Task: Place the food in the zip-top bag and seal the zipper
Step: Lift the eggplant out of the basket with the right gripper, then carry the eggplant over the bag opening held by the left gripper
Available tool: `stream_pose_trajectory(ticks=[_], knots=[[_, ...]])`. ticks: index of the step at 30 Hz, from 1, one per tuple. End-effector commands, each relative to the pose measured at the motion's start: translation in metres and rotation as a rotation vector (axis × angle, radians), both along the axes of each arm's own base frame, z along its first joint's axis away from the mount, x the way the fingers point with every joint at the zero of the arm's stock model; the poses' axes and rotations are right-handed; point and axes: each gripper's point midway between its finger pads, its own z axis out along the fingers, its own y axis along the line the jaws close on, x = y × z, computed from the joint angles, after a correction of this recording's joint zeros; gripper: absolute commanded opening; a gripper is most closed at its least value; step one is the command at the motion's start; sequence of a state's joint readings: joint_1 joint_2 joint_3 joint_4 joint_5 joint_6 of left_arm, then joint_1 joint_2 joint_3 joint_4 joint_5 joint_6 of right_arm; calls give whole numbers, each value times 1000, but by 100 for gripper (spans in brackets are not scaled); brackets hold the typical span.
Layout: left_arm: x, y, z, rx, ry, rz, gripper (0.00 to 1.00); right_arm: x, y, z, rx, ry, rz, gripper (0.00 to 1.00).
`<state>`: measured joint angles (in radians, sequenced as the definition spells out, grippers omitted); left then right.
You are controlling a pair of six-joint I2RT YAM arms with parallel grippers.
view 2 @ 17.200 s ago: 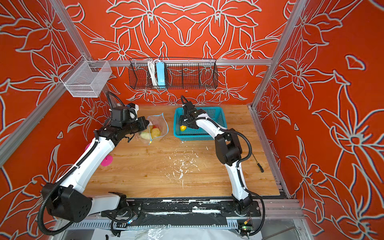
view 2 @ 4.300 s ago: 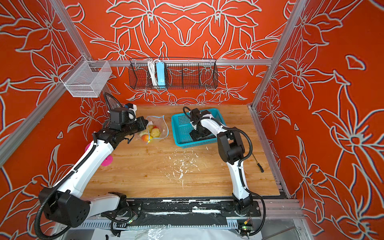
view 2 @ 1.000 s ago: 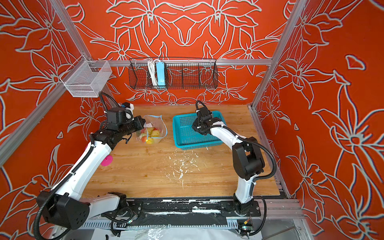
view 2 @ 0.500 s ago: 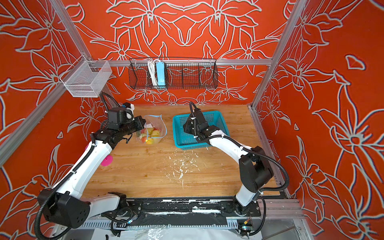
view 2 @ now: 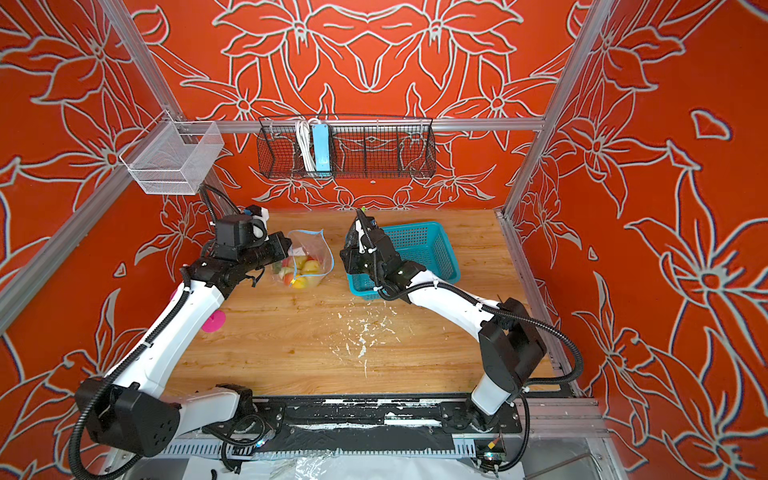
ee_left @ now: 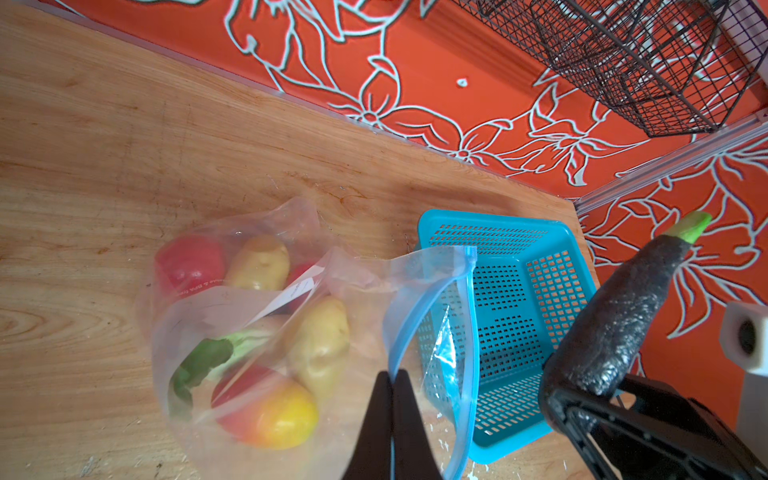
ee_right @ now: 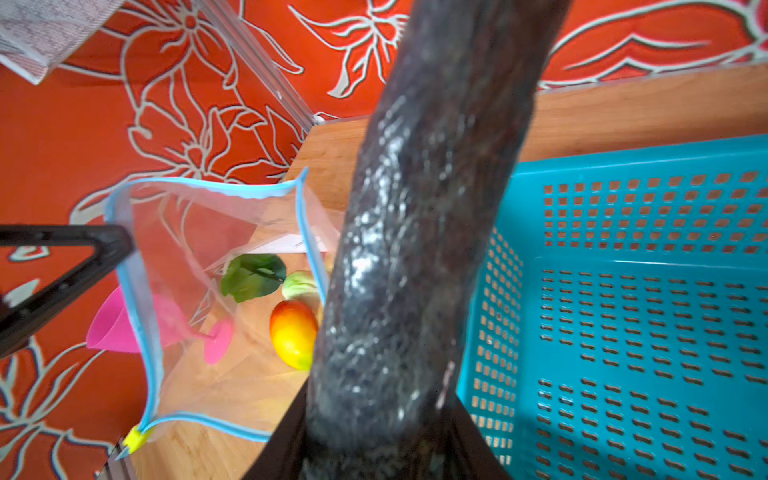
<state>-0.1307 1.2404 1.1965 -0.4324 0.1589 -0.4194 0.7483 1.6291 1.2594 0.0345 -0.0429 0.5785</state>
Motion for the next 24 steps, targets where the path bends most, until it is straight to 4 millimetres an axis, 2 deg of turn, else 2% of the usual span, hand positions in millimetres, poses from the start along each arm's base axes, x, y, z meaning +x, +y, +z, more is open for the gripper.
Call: stream_pose_trajectory(ticks=[1,8,17,24], knots=[[1,1,3,2,-8,-2,0,3,14,29,27,-83,28,27],[1,0,3,-1,-9,-5,0,-13,38,42,13,-130,95,27],[0,-1,3,-7,-8,-10,0,-27,63,40,-22,-140,148,27],[-1,0,5,-3,-15,-8,0,-31,81,35,-40,-136,188,27]])
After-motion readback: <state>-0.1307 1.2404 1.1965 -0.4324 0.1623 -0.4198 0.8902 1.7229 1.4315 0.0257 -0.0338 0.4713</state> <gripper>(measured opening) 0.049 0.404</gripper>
